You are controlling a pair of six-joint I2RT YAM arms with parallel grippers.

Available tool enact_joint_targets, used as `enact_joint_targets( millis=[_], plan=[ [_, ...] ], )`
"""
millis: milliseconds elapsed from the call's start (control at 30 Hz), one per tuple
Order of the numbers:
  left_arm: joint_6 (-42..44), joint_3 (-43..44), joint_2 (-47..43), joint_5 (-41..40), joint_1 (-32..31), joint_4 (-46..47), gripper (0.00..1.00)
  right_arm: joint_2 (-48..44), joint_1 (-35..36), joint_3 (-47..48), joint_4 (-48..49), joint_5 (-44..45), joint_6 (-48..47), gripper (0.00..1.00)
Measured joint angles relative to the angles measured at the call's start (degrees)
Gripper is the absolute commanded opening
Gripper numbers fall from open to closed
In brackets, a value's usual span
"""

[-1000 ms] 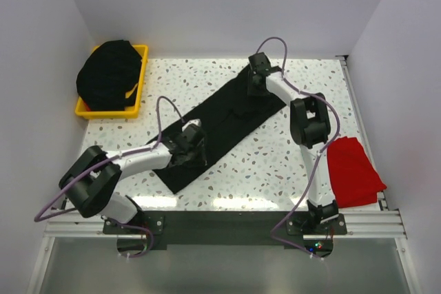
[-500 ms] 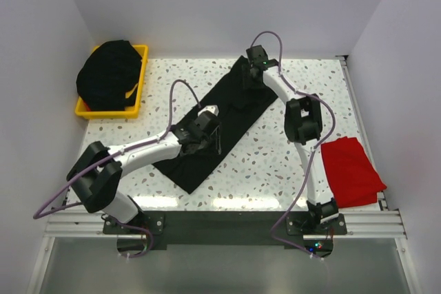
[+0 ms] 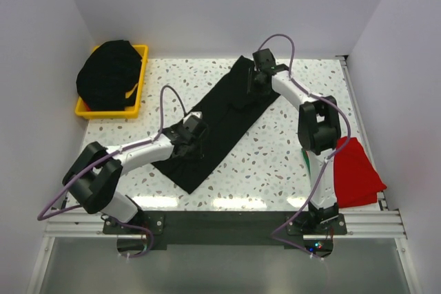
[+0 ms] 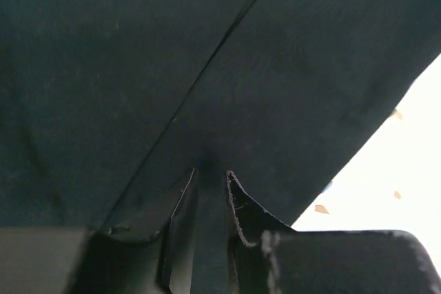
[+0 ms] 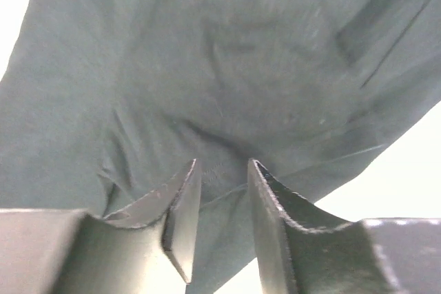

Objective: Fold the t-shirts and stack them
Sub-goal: Fold the tshirt

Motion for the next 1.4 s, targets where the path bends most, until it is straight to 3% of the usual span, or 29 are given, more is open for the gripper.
enact_joint_targets(
  millis=[133, 533, 667, 1000, 1200, 1400],
  plan=[
    [0.46, -2.49, 0.02, 0.24, -0.26, 0.57, 0.23, 0.66, 0.15, -3.74, 0.96, -1.33, 1.31, 0.30],
    [-1.16, -4.20, 1.03, 2.29, -5.64, 4.66, 0.20, 1.95, 0.35, -6.67, 2.73, -0.55, 1.55, 0.30],
    [-2.36, -3.04, 2.67, 4.61, -7.10, 6.23, 0.20, 5.18, 0.09, -1.25, 0.09, 1.14, 0.42, 0.30],
    [-7.02, 5.88, 13.40, 12.52, -9.70, 13.29, 0.22, 19.17, -2.32, 23.15, -6.08, 1.75, -4.68, 0.32],
    [-8.74, 12.02, 19.32, 17.90, -10.21, 15.10, 0.24, 20.57, -2.67, 25.40, -5.44, 1.66, -7.78, 0.35],
    [-8.44, 15.04, 20.63, 19.89, -10.51, 13.55, 0.30, 20.50, -3.02, 25.55, -5.27, 0.59, -8.98, 0.46]
  ],
)
